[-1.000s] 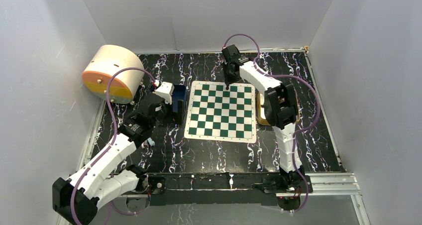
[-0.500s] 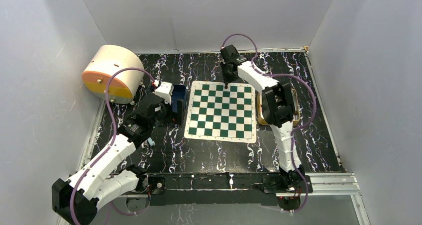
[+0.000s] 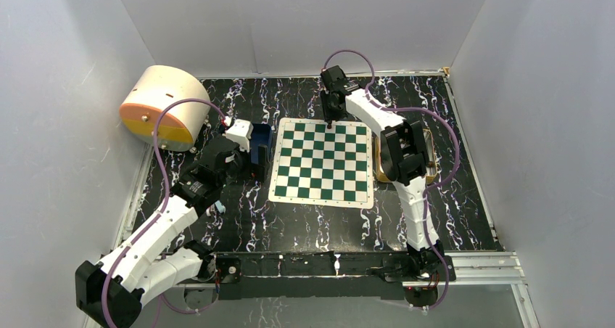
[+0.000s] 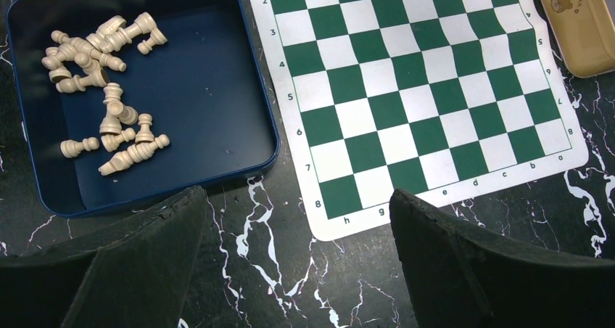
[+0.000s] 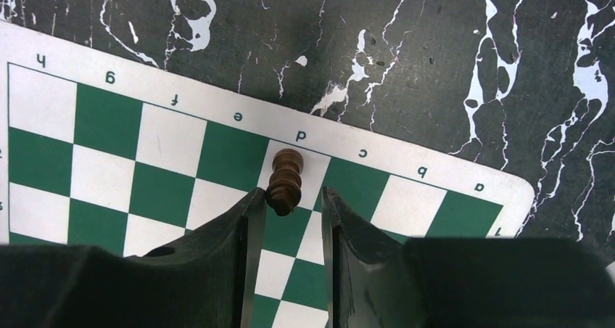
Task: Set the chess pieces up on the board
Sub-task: Place the chess piece on the chessboard.
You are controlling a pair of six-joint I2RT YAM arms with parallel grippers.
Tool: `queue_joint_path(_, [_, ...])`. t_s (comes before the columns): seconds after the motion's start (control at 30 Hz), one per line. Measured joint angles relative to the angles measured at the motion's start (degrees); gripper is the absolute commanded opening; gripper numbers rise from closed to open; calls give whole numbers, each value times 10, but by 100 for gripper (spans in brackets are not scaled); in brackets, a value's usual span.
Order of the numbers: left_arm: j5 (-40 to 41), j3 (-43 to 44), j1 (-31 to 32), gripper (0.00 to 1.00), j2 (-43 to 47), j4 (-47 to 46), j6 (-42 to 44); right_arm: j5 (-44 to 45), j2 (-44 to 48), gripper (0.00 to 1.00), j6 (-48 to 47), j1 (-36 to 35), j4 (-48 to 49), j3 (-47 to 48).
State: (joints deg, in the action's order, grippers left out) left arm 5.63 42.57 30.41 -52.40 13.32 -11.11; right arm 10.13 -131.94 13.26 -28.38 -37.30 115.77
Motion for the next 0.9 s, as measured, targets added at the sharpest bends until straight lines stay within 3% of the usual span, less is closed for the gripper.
queue_joint_path(0.37, [2,0,0,94,0,0,0,1,-4,23,-8,0,-3,10])
queue_joint_path(0.9, [4,0,0,94,4,0,0,-9,-4,24,-8,-17,-4,22])
